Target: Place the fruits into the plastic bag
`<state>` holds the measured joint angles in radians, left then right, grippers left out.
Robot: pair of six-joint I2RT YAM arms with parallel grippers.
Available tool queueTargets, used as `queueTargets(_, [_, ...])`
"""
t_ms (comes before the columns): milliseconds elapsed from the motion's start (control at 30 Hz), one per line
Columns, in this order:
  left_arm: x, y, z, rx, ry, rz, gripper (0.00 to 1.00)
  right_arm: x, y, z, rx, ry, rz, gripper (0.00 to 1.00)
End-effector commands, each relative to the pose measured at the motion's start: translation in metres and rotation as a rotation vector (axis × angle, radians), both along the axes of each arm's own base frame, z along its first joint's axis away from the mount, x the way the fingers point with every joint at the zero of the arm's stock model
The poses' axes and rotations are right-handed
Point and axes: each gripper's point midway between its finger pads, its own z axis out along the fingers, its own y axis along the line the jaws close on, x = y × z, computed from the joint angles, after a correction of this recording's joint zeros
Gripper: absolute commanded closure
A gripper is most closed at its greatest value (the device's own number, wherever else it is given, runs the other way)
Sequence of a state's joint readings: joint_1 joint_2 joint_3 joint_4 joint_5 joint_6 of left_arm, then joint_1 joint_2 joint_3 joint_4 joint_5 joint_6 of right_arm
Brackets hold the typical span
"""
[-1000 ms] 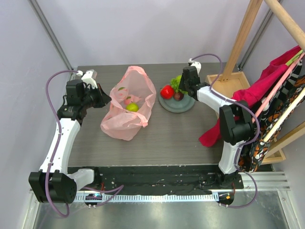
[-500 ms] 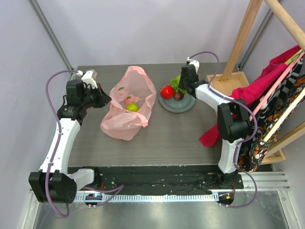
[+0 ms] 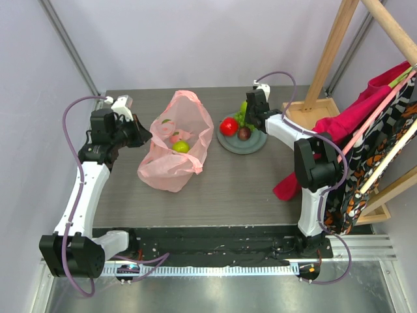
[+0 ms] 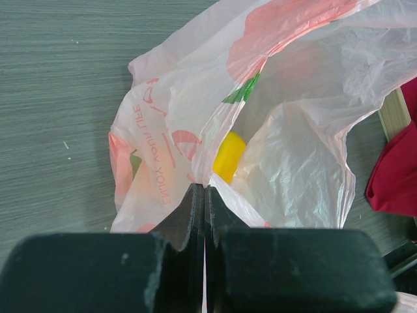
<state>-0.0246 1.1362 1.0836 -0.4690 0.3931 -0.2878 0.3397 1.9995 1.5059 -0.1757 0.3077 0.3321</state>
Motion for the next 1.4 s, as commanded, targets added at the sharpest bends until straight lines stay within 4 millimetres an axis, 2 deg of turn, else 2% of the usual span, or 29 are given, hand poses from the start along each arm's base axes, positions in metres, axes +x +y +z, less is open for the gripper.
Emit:
queueTargets(0, [0.003, 0.001, 0.009, 0.0, -0.033, 0.001, 1.0, 0.011, -0.002, 0.026, 0.0, -0.057, -0.01, 0.84])
queueTargets(267, [0.003, 0.001, 0.009, -0.001, -0.032, 0.0, 1.0, 0.008, -0.001, 0.041, 0.007, -0.079, 0.002, 0.92])
queueTargets(333, [0.003, 0.001, 0.008, -0.003, -0.031, -0.001, 1.0, 0.007, 0.0, 0.045, 0.011, -0.086, 0.01, 0.99])
queueTargets(500, [0.003, 0.001, 0.009, -0.001, -0.035, 0.0, 1.0, 0.007, 0.001, 0.055, 0.02, -0.107, 0.018, 0.99])
queueTargets(633, [0.003, 0.001, 0.009, 0.001, -0.035, 0.003, 1.0, 0.005, 0.0, 0.071, 0.026, -0.139, 0.021, 0.99])
queueTargets(767, [0.003, 0.001, 0.01, 0.001, -0.036, 0.003, 1.0, 0.001, -0.002, 0.104, 0.047, -0.214, 0.019, 0.99])
queueTargets(867, [0.003, 0.001, 0.01, 0.0, -0.036, 0.001, 1.0, -0.004, -0.002, 0.121, 0.065, -0.249, 0.026, 0.99])
queueTargets(967, [0.003, 0.001, 0.01, -0.001, -0.036, 0.002, 1.0, -0.013, 0.0, 0.147, 0.098, -0.311, 0.043, 0.99])
queueTargets(1000, [0.002, 0.001, 0.011, -0.001, -0.041, 0.0, 1.0, -0.018, -0.001, 0.162, 0.11, -0.344, 0.046, 0.99])
queueTargets(1067, [0.002, 0.001, 0.011, -0.002, -0.04, 0.001, 1.0, -0.024, 0.003, 0.175, 0.131, -0.381, 0.062, 0.99])
queueTargets(1100, [0.002, 0.001, 0.011, -0.001, -0.039, 0.0, 1.0, -0.031, 0.004, 0.192, 0.146, -0.418, 0.071, 0.99])
queueTargets(1167, [0.002, 0.001, 0.011, -0.003, -0.04, -0.001, 1.0, -0.039, 0.009, 0.203, 0.171, -0.449, 0.1, 0.99])
queueTargets(1233, [0.001, 0.0, 0.011, -0.006, -0.04, -0.003, 1.0, -0.049, 0.014, 0.235, 0.219, -0.541, 0.128, 0.99])
queueTargets(1300, [0.001, 0.0, 0.011, -0.006, -0.04, -0.004, 1.0, -0.059, 0.021, 0.254, 0.251, -0.588, 0.156, 0.99])
queueTargets(1333, [0.002, -0.001, 0.012, -0.008, -0.043, -0.007, 1.0, -0.068, 0.021, 0.274, 0.282, -0.646, 0.166, 0.99])
queueTargets(1367, [0.001, -0.001, 0.012, -0.008, -0.041, -0.007, 1.0, -0.074, 0.029, 0.285, 0.306, -0.674, 0.197, 0.99])
